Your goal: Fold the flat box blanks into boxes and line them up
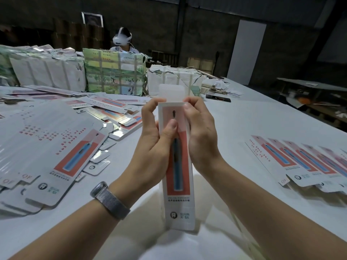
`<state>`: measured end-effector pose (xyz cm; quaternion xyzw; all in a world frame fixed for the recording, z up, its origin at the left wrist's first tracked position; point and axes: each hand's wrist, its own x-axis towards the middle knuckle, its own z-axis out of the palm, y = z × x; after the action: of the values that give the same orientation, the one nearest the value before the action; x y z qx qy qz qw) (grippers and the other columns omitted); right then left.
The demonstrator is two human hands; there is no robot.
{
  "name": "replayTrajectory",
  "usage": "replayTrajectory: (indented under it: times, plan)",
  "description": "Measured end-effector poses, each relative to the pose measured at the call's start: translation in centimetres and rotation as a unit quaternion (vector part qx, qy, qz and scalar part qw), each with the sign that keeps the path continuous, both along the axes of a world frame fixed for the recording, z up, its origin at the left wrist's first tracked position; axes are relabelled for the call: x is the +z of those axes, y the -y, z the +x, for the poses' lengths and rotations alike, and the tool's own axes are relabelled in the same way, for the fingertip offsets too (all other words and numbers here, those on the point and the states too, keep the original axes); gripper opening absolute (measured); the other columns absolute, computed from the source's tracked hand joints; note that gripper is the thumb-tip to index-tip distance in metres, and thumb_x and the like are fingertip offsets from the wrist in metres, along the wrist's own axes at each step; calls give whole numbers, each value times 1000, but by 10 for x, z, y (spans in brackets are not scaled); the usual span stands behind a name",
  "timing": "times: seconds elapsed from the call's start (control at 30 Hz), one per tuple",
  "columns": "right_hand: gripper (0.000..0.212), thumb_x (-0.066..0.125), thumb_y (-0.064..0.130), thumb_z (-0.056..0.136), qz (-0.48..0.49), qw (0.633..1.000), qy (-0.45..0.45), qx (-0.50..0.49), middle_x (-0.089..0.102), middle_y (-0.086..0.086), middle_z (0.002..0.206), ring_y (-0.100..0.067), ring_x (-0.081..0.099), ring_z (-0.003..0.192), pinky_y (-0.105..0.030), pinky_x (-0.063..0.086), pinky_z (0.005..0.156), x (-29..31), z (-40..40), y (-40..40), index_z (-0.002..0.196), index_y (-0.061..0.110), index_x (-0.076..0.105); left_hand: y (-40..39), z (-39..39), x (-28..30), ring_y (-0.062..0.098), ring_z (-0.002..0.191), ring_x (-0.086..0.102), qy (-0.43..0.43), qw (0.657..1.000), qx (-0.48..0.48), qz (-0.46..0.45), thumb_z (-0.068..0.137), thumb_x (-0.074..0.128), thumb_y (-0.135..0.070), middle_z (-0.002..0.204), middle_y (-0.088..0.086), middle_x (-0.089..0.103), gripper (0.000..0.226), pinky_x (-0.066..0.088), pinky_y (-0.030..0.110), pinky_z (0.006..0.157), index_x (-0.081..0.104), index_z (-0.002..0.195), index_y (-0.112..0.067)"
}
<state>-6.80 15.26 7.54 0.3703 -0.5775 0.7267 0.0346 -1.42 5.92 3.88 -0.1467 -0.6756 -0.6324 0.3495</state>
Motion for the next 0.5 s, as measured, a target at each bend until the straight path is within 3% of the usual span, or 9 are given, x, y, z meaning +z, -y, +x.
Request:
replayTrajectory:
  times: [0.13, 0.2, 0.27, 0.33, 0.4, 0.5]
  plan:
    - [9, 43, 19, 93, 9, 1000, -21, -8, 53, -13, 85, -22, 56, 80, -43, 51, 73, 1, -4, -2, 92, 14, 50, -2, 1, 1, 9, 76, 66, 0, 1000, -10, -3, 103, 42, -24, 89, -10, 68, 30, 56, 27, 67, 34, 125, -42]
    - [11, 44, 16, 90, -7, 1000, -17, 4, 58, 0, 86, -15, 61, 80, -40, 55, 74, 1, -6, -3, 98, 20, 50, -2, 1, 1, 15, 76, 67, 17, 1000, -21, 14, 102, 43, -26, 92, -5, 69, 30, 60, 36, 68, 35, 127, -40]
    - [21, 46, 11, 85, -32, 999, -12, 9, 58, 6, 88, -13, 60, 82, -38, 55, 76, 2, -9, -3, 103, 22, 49, -2, 3, 1, 26, 72, 68, 44, 998, -33, 27, 100, 46, -29, 93, 6, 68, 33, 61, 51, 68, 34, 126, -45]
    - [29, 45, 6, 83, -45, 999, -12, 6, 59, 10, 85, -12, 60, 82, -33, 55, 76, 3, -12, -4, 106, 23, 50, -2, 4, 0, 28, 69, 70, 62, 997, -35, 35, 99, 49, -32, 93, 8, 70, 40, 62, 49, 67, 32, 125, -58]
    - [28, 44, 4, 81, -55, 998, -2, 23, 60, 9, 80, -10, 60, 79, -27, 54, 73, 4, -11, -5, 100, 20, 57, 0, 4, 0, 28, 72, 73, 71, 996, -33, 31, 98, 50, -34, 94, 7, 73, 49, 62, 48, 71, 26, 128, -66]
    - [15, 47, 12, 85, -33, 998, 11, 45, 62, 6, 73, -8, 60, 73, -22, 51, 68, 6, -9, -6, 83, 13, 62, 1, 3, 0, 30, 85, 74, 60, 998, -28, 11, 99, 49, -34, 104, 2, 73, 54, 61, 51, 76, 22, 134, -65]
